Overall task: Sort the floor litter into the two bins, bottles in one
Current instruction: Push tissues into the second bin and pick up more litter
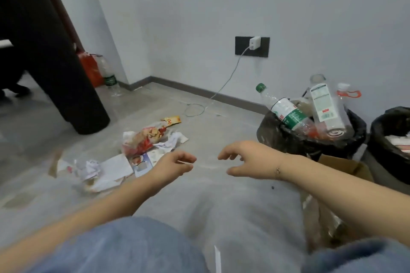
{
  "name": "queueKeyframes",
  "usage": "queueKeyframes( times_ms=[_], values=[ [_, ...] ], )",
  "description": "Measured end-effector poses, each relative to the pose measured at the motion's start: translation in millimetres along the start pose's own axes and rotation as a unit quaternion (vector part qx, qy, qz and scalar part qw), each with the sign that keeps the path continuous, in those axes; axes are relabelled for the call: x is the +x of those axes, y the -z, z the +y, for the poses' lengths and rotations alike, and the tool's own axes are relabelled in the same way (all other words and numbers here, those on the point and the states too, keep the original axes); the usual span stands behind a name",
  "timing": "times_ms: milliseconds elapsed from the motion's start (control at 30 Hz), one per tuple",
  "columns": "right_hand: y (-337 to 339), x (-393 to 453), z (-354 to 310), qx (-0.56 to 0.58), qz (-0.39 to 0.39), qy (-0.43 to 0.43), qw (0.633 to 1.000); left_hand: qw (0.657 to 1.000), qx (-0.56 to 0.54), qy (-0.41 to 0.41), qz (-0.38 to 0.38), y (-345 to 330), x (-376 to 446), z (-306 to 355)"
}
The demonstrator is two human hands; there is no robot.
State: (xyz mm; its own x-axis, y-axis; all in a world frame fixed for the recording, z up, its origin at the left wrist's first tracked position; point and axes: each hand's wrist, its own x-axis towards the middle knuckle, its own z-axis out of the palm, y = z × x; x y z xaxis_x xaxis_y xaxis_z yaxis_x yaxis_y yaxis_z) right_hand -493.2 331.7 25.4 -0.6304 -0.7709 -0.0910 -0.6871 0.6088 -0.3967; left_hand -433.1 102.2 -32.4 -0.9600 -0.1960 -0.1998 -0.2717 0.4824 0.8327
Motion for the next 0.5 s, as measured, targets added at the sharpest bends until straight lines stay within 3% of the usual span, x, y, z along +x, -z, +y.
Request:
queueKeyframes(
  times_ms=[200,333,500],
  values=[
    [-35,76,-22,-0.012,-0.055,0.001,0.998,0.996,0.008,0.044,0.074,28,35,-79],
    [-75,136,-34,0.003,-0.068,-0.007,0.998,0.977,0.151,0.048,0.142,60,67,-128],
    [-113,193,-22,0.006,-0.122,0.007,0.992,0.92,0.309,0.084,0.227,118,149,-158]
  ],
)
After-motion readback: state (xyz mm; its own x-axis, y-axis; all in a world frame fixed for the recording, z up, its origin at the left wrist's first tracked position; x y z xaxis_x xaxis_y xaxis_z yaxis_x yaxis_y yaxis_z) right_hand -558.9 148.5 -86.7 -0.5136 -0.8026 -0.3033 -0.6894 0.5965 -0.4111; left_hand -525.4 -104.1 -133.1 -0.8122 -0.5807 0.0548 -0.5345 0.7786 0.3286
